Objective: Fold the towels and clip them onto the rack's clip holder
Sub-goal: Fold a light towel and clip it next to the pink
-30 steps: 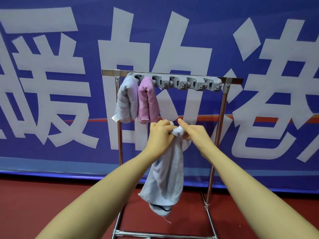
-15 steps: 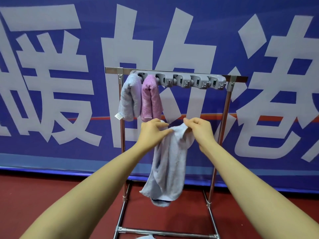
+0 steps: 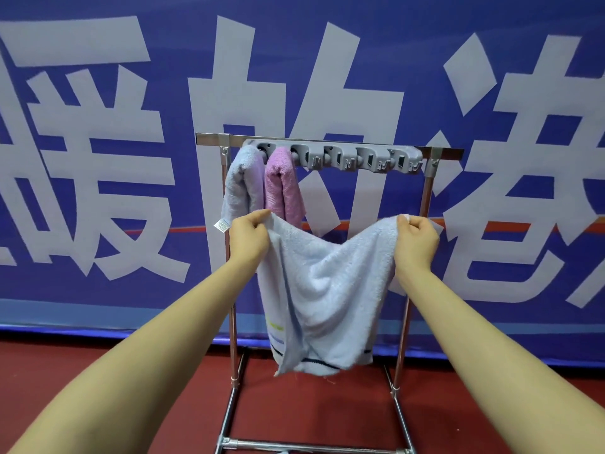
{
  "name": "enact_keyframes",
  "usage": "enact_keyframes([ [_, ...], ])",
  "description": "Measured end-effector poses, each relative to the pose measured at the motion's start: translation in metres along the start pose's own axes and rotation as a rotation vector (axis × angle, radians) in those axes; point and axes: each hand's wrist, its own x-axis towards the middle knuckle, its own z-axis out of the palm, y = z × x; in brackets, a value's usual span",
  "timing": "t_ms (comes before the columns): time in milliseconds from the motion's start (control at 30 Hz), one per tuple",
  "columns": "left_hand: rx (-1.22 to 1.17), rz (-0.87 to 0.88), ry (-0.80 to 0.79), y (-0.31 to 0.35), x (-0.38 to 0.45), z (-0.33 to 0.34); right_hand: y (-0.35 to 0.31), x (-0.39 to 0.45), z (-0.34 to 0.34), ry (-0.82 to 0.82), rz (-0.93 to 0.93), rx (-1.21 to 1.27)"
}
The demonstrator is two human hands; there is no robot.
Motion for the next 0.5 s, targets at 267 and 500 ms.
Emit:
enact_keyframes([
  [267, 0.118, -0.006, 0.171, 0.005, 0.015, -0.008, 0.002, 0.006, -0.007, 0.011, 0.003, 0.06],
  [500, 0.159, -0.043, 0.171, 0.008, 0.024, -0.018, -0.005, 0.009, -0.004, -0.033, 0.023, 0.047],
])
